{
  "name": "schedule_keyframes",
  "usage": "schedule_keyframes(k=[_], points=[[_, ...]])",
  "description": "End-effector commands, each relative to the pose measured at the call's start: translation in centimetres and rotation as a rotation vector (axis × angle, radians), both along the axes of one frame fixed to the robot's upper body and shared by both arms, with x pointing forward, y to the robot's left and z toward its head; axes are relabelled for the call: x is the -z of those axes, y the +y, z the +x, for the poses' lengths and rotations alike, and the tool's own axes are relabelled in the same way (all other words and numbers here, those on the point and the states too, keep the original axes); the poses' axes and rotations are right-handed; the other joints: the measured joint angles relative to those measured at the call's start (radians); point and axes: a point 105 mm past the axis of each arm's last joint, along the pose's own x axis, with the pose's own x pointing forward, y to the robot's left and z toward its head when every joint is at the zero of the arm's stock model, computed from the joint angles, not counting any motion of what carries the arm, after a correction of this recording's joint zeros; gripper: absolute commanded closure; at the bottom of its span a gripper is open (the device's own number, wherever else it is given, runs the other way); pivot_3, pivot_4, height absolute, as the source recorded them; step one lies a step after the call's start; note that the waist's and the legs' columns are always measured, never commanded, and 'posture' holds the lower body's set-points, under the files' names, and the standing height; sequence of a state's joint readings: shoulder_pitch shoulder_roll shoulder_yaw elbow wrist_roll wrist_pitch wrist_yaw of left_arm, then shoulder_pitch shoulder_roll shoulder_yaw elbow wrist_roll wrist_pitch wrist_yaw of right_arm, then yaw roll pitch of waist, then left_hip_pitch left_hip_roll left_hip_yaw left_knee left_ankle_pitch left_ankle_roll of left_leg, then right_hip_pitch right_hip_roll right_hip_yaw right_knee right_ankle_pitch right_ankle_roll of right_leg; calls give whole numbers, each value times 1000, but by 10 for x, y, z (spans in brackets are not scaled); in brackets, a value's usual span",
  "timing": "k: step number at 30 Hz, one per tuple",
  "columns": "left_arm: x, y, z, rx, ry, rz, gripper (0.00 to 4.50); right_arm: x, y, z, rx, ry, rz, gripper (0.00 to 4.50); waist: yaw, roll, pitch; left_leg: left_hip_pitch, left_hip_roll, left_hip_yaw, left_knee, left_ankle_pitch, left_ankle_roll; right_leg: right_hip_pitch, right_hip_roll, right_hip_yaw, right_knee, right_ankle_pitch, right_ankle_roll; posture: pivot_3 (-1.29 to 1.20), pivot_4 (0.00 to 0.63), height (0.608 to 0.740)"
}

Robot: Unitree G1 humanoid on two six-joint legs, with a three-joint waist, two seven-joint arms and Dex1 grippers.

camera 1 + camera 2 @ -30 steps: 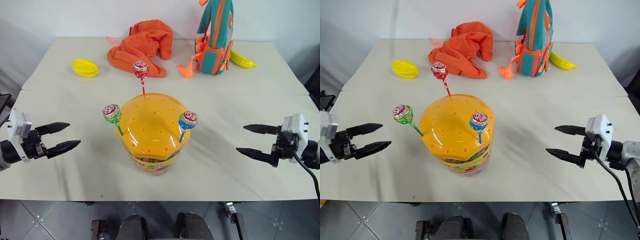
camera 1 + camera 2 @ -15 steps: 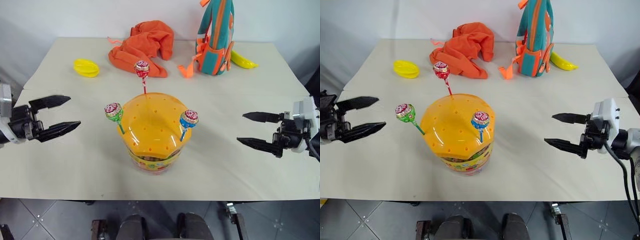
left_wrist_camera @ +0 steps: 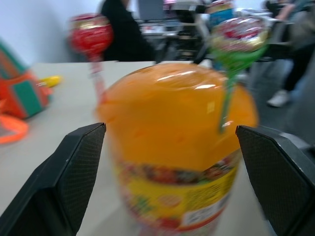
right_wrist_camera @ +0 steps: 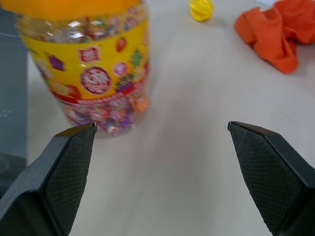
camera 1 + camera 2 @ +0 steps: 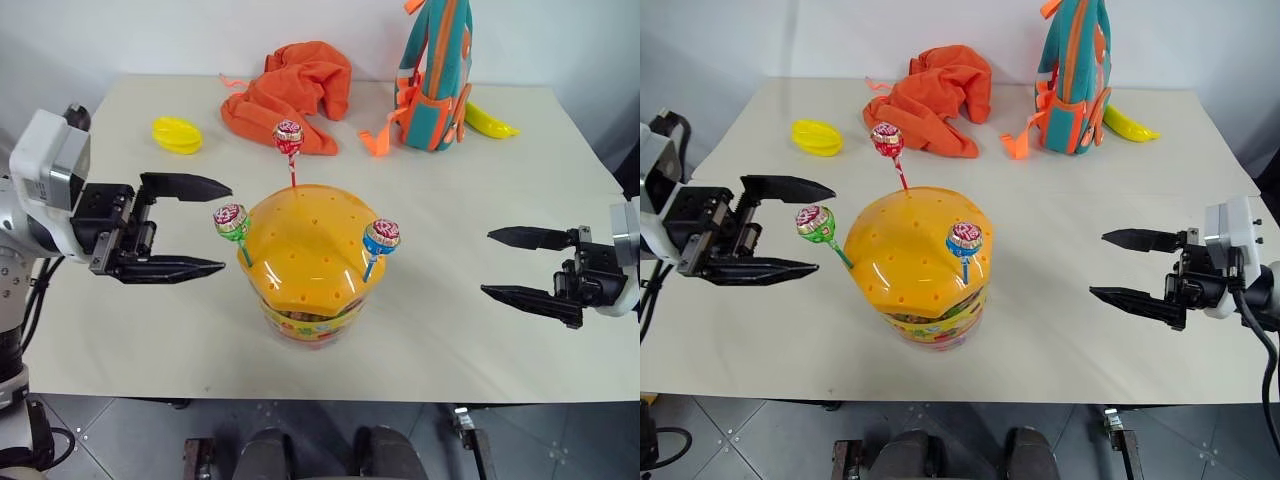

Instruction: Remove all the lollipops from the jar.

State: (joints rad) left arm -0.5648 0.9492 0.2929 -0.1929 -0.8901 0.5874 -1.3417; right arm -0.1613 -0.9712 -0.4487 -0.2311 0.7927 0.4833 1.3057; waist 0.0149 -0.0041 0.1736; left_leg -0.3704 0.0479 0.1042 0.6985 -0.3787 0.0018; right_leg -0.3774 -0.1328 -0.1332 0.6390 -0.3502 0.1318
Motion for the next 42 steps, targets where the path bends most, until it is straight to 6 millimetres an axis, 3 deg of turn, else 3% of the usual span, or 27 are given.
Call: schedule_keyframes(k=[1, 9, 12, 22, 25, 37, 40, 42], points=[[-8, -15, -16, 101, -17, -34, 0, -21, 9, -16, -64, -53, 29, 31, 1, 0, 0, 0, 0, -1, 0, 0, 0, 0, 0, 0, 0, 0, 0, 0, 150, 740], [1, -29, -15, 141, 7, -40, 0, -39, 34, -39, -189, -75, 56, 31, 12, 0, 0, 0, -1, -9, 2, 0, 0, 1, 0, 1, 1, 0, 0, 0, 150, 740], [3, -29, -14, 142, 17, -44, 569, -47, 41, -44, -210, -92, 78, 0, 10, 0, 0, 0, -1, -10, 2, 0, 1, 1, 0, 1, 1, 0, 0, 0, 150, 740], [4, -34, -7, 144, 5, -38, 3668, -50, 46, -50, -197, -105, 125, 0, 11, -1, 0, 0, -1, -10, 2, 0, 1, 1, 0, 1, 0, 0, 0, 0, 150, 740], [-8, -34, -3, 131, -31, -87, 4491, -52, 47, -51, -197, -117, 138, 0, 11, -1, 0, 0, -1, -10, 2, 0, 1, 1, 0, 0, 1, 0, 0, 0, 150, 740], [-69, -27, 11, 11, -209, -229, 4491, -51, 46, -51, -194, -124, 145, 0, 9, -2, 1, 0, -1, -11, 3, 0, 1, 2, 0, 0, 2, 0, 0, 0, 150, 740], [-84, -22, 21, -115, -229, -256, 4491, -49, 46, -47, -188, -122, 145, 0, 10, -2, 1, 0, -1, -11, 3, 0, 1, 2, 0, 0, 2, 0, 0, 0, 150, 740], [-90, -3, 46, -366, -177, -267, 4491, -47, 44, -42, -175, -118, 144, 0, 10, -2, 1, 0, -1, -11, 3, 0, 1, 2, 0, 0, 2, 0, 0, 0, 150, 740]])
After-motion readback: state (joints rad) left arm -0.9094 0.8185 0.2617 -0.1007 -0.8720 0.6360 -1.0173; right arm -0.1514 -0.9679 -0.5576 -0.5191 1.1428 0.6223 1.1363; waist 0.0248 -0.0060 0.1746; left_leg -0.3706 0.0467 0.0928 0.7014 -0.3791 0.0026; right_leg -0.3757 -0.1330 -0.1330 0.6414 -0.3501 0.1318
